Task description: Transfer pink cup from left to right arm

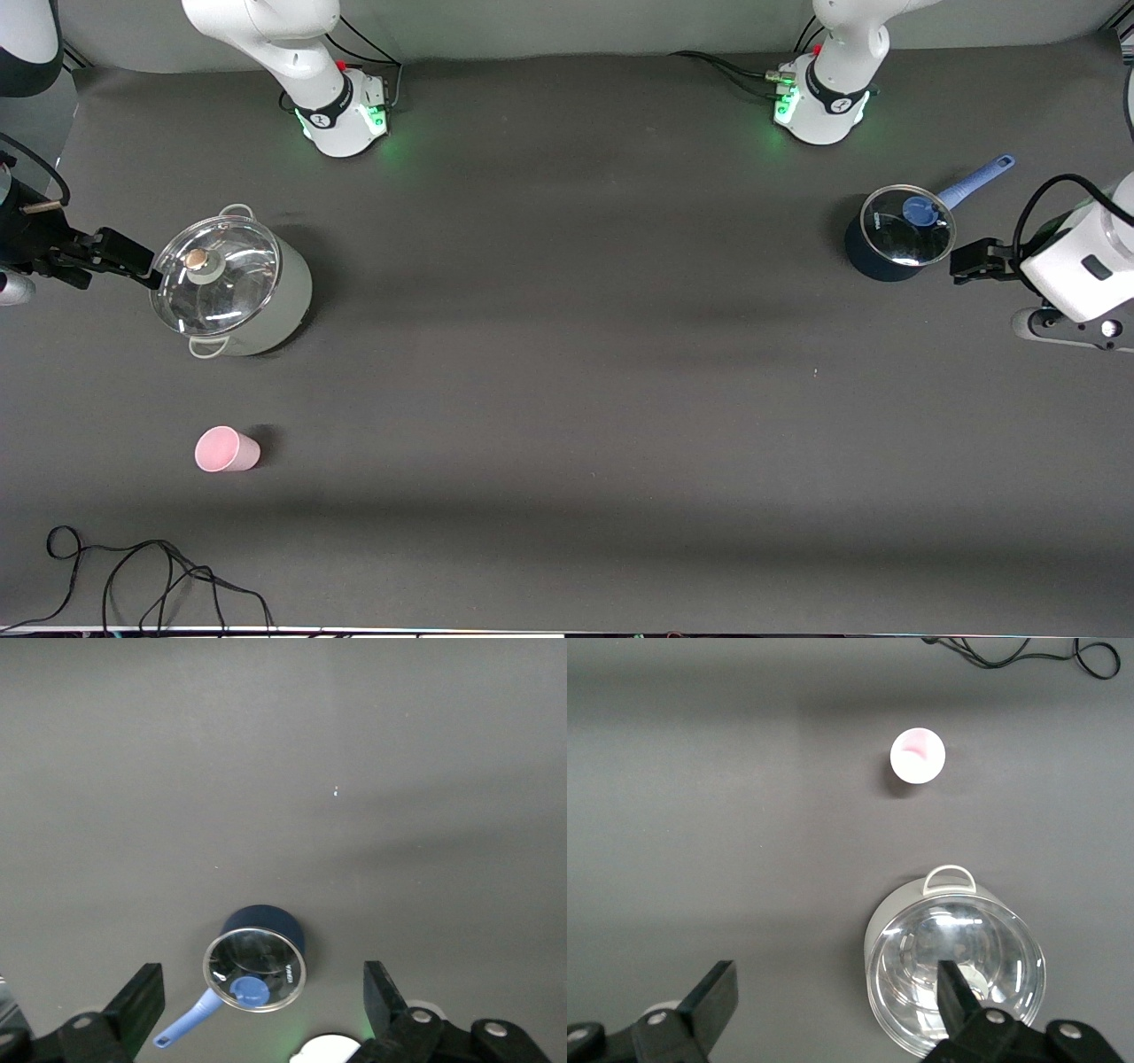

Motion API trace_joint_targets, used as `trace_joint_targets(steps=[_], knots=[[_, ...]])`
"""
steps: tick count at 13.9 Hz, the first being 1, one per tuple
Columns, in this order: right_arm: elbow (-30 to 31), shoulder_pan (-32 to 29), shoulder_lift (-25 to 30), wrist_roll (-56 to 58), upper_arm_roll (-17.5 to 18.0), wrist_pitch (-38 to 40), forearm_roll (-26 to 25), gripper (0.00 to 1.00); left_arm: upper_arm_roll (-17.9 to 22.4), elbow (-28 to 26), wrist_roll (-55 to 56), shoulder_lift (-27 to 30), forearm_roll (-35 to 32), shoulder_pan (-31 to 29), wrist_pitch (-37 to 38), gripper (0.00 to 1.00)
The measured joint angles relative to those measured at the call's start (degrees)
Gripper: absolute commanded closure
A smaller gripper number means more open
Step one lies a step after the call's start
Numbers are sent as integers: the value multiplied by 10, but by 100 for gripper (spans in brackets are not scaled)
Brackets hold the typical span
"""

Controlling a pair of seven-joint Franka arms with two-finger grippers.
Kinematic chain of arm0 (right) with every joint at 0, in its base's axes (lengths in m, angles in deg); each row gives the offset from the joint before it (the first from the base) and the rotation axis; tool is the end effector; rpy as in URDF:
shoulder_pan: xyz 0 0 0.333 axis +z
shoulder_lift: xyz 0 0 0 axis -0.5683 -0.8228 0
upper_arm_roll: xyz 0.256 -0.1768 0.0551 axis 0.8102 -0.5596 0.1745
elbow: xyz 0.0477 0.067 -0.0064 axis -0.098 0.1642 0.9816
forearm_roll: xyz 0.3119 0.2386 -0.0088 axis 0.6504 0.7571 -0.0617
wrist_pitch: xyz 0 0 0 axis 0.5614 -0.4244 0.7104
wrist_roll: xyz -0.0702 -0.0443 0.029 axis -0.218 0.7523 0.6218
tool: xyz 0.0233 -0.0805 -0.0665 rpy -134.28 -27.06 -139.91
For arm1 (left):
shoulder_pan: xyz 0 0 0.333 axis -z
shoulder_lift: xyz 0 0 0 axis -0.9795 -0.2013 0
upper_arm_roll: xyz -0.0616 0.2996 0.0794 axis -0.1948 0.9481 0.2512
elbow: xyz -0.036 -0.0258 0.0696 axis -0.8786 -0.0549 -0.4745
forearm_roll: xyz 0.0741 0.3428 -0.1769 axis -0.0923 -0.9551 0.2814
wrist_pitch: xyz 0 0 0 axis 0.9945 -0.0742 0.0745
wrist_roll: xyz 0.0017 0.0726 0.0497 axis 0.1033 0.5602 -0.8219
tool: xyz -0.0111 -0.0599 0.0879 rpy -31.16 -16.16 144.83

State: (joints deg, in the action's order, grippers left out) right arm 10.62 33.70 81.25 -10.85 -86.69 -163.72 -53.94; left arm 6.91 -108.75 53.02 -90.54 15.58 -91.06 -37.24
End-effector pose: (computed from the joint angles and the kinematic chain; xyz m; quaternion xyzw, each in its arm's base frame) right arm 0.5566 -0.0194 0.6034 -0.9994 0.0220 -0.0230 0.0097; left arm 0.6021 -0.0485 0.5952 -0.9920 0.0736 0.0945 0.0409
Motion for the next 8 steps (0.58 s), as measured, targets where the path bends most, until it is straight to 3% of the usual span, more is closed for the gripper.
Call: trace_joint_targets(steps=[2,4,8], knots=[[0,-1,0,20,-1,0,0,1,102,-9,0,17,46,72,-2,0],[0,-1,0,27,-2,1,0,1,169,-39,-2,42,75,114,-22,0],[0,-1,0,30,-2,3,0,1,203,-169,-3,124,85,144,-108,0]])
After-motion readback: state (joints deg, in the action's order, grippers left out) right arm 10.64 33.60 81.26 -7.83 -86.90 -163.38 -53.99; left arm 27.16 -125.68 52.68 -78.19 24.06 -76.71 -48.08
